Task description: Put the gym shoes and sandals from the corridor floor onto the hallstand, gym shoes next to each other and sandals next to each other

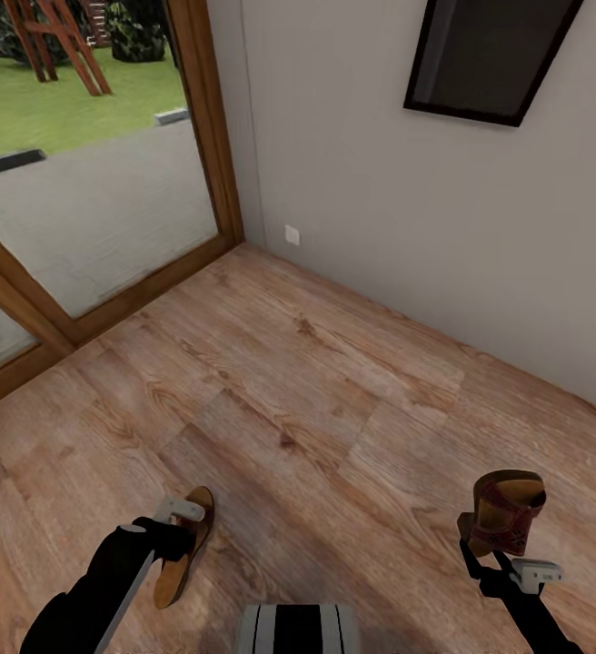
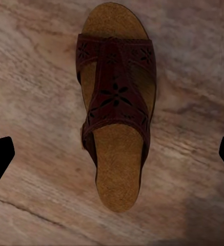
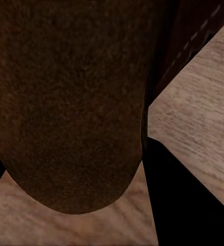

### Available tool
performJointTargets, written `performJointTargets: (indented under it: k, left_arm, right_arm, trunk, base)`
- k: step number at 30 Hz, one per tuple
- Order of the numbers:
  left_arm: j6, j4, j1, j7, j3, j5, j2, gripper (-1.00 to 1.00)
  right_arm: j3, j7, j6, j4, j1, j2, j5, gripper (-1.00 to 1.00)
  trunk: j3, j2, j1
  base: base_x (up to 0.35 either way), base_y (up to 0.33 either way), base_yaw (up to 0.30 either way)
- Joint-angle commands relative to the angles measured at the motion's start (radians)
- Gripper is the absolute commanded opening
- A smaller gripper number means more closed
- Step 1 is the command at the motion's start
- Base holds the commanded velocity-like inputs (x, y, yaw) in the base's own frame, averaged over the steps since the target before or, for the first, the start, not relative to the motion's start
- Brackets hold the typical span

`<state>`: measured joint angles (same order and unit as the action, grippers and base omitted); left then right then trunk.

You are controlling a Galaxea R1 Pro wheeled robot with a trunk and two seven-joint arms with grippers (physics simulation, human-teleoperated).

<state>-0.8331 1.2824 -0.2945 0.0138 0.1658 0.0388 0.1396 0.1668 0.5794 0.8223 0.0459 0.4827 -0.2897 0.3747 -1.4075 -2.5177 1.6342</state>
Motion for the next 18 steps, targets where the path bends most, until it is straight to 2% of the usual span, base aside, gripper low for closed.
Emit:
performJointTargets:
  k: [1, 18]
  left_arm:
    - [0.000, 0.000, 0.000, 0.000, 0.000, 0.000, 0.000, 1.00]
    - [-0.001, 0.000, -0.001, 0.000, -0.006, -0.003, -0.001, 1.00]
  right_arm:
    - [0.000, 0.002, -0.001, 0.000, 0.000, 0.000, 0.003, -1.00]
    - [0.000, 0.002, -0.001, 0.000, 0.000, 0.000, 0.003, -1.00]
  trunk:
    - [-0.004, 0.000, 0.000]
    - [-0.070, -0.004, 0.008]
  base:
    - [0.000, 0.000, 0.000]
    - [0.000, 0.000, 0.000]
